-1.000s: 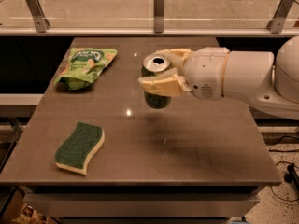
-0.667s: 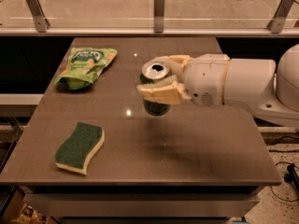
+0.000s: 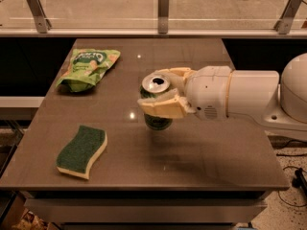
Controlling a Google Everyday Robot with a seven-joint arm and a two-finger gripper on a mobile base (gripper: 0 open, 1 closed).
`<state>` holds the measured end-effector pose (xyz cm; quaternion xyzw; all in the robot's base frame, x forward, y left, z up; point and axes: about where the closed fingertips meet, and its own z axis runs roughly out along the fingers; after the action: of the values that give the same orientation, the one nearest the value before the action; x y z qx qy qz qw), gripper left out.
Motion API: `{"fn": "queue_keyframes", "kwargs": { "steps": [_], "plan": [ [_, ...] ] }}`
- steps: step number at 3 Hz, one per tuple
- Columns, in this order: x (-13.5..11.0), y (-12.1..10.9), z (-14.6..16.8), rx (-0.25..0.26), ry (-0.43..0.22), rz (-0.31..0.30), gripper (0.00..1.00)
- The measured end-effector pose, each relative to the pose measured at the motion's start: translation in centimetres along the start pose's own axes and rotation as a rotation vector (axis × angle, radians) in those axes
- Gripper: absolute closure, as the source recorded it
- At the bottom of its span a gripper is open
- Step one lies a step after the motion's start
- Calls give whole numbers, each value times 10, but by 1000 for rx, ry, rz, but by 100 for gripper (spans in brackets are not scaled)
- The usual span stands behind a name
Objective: Move green can near sponge
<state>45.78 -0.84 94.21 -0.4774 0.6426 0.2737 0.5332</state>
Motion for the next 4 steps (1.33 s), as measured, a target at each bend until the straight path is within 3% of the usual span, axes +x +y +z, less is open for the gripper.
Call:
{"fn": "queue_keyframes", "kwargs": {
  "steps": [1,4],
  "plan": [
    [4,16,12,-43,2,14,100],
    [15,30,37,-48,-27,33,100]
  ]
}}
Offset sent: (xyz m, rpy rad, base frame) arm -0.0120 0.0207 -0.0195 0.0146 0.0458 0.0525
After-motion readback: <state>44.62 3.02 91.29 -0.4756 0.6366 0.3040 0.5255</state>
